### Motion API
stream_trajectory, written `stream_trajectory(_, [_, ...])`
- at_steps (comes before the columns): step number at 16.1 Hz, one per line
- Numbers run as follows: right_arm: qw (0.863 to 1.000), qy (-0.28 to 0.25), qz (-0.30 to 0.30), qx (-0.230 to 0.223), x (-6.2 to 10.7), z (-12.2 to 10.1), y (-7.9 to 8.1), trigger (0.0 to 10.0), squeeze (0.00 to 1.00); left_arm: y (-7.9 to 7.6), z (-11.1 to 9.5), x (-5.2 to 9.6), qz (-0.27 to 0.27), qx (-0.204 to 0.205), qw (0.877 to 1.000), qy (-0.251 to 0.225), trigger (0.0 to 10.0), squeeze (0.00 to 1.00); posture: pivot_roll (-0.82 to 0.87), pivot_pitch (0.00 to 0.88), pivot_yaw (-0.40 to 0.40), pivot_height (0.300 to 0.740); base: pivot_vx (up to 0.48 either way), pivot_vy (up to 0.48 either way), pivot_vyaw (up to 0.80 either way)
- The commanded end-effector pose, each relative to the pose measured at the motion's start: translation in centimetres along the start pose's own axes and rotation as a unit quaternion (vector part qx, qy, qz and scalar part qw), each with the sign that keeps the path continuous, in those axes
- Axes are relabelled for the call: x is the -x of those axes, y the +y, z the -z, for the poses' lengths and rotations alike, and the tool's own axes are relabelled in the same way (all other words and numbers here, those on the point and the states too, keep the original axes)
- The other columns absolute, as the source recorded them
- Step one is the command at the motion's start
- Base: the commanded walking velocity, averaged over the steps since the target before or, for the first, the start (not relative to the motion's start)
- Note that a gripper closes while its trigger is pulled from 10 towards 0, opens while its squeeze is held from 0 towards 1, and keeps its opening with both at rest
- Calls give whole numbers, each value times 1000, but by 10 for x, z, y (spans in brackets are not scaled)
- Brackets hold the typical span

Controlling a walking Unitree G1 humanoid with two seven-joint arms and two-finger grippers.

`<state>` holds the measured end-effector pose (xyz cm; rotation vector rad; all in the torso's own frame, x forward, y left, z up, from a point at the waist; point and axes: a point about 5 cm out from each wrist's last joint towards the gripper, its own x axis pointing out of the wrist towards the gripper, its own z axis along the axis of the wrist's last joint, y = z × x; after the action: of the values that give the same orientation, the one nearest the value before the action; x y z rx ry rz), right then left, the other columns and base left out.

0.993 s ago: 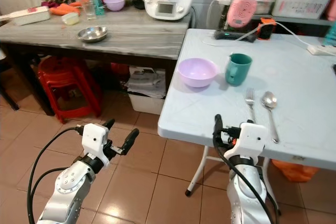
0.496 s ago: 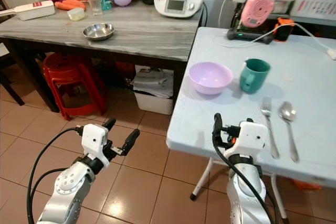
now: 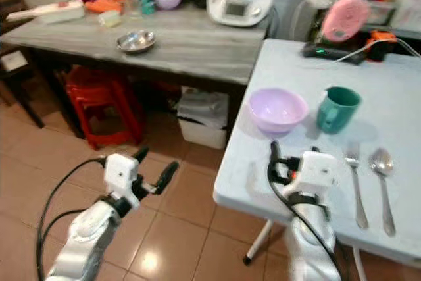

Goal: Setting the table

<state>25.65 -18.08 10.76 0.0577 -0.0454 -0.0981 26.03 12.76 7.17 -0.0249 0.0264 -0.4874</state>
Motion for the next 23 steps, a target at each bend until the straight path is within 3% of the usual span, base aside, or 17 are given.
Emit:
stream_trajectory(1, [1000,-3,5,14,2,-1,-6,10000,0,-3,-5,-4,7,-2,1000,-7,10000,0,4,0,23,740,307,0,0])
stream_trajectory(8, [997,-32,-21,67,2,-11,1,10000,0,-5,-4,-5,11,-1,1000,-5,10000,0,-2,0,21,740,312,0,0])
stream_trajectory(13, [993,-8,-51,105,-5,-10,4,10000,0,-6,-3,-5,6,6,1000,-6,10000,0,-8,0,15,740,124,0,0])
stream_trajectory(15, [987,9,-74,145,-9,-8,4,10000,0,-7,-3,-5,12,1,1000,-10,10000,0,-9,0,6,740,0,0,0])
stream_trajectory(19, [974,42,-125,187,-20,-7,7,10000,0,-18,-5,-2,79,14,997,-16,10000,0,-13,0,-8,740,0,0,0])
stream_trajectory(21, [965,61,-159,200,-29,-7,11,10000,0,-22,-5,1,104,-3,994,-14,10000,0,-10,0,-15,740,0,0,0])
stream_trajectory(23, [957,67,-185,211,-34,-9,15,10000,0,-21,-4,1,105,-2,994,-12,10000,0,-11,0,-16,740,0,0,0])
